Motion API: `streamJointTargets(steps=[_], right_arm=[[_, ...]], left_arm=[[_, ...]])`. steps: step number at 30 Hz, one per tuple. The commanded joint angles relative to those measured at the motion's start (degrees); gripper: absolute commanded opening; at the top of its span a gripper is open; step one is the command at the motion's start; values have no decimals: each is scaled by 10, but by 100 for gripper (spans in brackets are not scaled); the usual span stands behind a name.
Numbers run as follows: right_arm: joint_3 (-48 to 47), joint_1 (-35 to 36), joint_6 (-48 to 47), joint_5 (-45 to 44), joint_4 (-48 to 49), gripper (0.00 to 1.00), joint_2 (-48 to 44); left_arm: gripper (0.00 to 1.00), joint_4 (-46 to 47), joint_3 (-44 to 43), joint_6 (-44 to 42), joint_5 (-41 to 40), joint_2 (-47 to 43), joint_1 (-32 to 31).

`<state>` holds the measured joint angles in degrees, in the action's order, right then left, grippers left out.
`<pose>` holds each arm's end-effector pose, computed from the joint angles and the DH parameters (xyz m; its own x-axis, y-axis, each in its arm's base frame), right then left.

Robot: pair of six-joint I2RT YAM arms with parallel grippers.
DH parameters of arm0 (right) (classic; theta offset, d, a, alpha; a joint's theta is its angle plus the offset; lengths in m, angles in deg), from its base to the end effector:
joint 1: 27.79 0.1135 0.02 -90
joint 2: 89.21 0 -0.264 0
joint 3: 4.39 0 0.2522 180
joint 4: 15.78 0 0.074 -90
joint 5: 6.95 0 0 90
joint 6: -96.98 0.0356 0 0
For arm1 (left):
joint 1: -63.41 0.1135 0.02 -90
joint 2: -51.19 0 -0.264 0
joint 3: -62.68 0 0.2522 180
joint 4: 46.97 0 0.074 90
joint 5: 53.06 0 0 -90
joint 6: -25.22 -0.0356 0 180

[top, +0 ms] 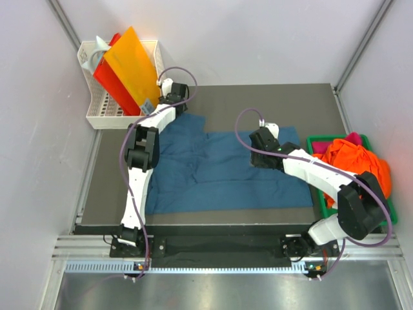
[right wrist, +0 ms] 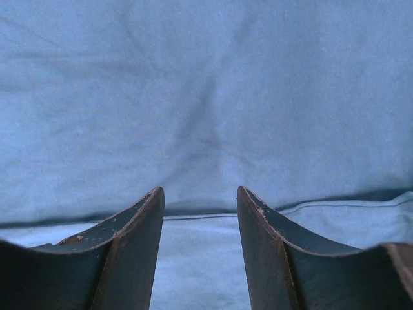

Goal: Fold and stack the t-shirts
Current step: Grap the side of the flattened tshirt furthest away from the robot with both arms

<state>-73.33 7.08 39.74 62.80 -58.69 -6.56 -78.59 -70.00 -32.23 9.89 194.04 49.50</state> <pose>0.2452 0.1559 0.2259 -0.7818 0.0740 -0.6191 0.0510 0.9972 0.0547 0.5450 -0.1183 0.1580 -0.4834 -0.3739 -0.7915 -0.4450 0.8836 -0.1457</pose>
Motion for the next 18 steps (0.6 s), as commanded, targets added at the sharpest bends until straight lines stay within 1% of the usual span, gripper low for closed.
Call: streamJointTargets(steps=[1,3,4,7,10,12,14,18], right_arm=[[2,7,11,6,19,49,-14],[3,7,13,10,18,49,-13],[5,7,13,12,18,49,-14],[8,7,12,10,18,50,-14],[9,7,10,12,18,50,-14],[12,7,10,11,21,50,-14],[14,7,11,13,21,50,-14],[13,7,13,17,28,49,-12]], left_arm=[[58,27,3,-24,-20,-42,-7],[57,16,-14,-26,-14,-31,-7],[56,2,-50,-27,-12,-21,-5],[56,-39,-111,-35,3,17,-4],[57,-26,-105,-50,6,18,-7],[59,3,-89,-68,2,1,-10],[59,9,-76,-73,-1,-11,-13],[51,-32,-94,-59,-13,-7,-14]])
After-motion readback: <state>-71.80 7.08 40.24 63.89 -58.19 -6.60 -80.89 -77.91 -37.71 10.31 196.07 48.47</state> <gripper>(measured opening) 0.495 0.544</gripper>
